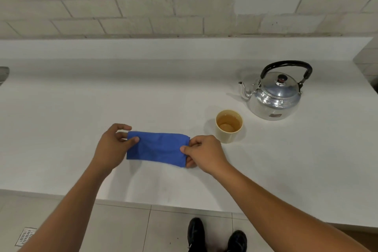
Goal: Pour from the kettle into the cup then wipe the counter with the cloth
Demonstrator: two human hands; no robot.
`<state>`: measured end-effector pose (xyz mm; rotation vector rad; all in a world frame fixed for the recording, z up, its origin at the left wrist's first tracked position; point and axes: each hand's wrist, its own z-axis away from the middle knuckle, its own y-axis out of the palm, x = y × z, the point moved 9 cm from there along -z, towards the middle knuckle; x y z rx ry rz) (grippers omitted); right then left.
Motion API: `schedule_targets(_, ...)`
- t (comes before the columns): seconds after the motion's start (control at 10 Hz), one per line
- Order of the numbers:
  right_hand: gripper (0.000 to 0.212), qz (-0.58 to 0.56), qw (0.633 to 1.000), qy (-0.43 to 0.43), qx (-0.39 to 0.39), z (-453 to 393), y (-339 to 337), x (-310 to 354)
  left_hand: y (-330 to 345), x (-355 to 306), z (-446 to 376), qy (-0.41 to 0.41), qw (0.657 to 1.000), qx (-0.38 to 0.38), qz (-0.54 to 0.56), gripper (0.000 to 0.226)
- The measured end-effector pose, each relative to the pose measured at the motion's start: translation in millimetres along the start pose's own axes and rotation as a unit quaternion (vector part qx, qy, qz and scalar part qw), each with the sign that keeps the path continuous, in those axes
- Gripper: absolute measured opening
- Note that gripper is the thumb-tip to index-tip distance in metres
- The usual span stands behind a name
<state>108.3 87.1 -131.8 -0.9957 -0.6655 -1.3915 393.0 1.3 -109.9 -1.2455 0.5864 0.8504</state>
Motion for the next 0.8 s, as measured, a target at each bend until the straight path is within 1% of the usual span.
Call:
schedule_targets(0.1,0.014,0.024,0.999,-0.008,-0.021,-17.1,6.0,6.0,-5.8,-1.5,-21.4,0.006,1.000,-0.007,-0.015,0.029)
schedule_targets(0.2,0.019,0.118,0.990,-0.037,-0.063,-29.9,5.4,10.7,-2.4,-1.8,-37.4,0.012,0.999,-0.006,-0.043,0.028)
schedule_targets(0.3,0.019,0.178,0.978,-0.054,-0.092,-37.0,5.3,11.0,5.0,0.1,-47.2,0.020,0.996,-0.003,-0.092,0.029)
schedule_targets(0.4,0.020,0.208,0.971,-0.057,-0.103,-40.2,6.2,6.5,9.8,2.8,-50.0,0.023,0.990,-0.004,-0.137,0.030)
schedule_targets(0.5,0.022,0.208,0.968,-0.074,-0.117,-40.7,6.8,4.6,10.4,7.2,-50.7,0.021,0.987,-0.014,-0.157,0.032)
schedule_targets(0.6,0.020,0.206,0.966,-0.097,-0.122,-40.4,8.0,7.7,8.2,8.0,-52.4,0.018,0.986,-0.012,-0.164,0.034)
schedule_targets(0.7,0.018,0.222,0.958,-0.126,-0.129,-32.5,9.4,15.1,7.5,5.4,-53.5,0.032,0.985,-0.012,-0.172,0.038)
schedule_targets(0.8,0.019,0.248,0.948,-0.149,-0.134,-26.8,8.9,19.0,7.9,-11.4,-47.1,0.099,0.974,-0.033,-0.202,0.036)
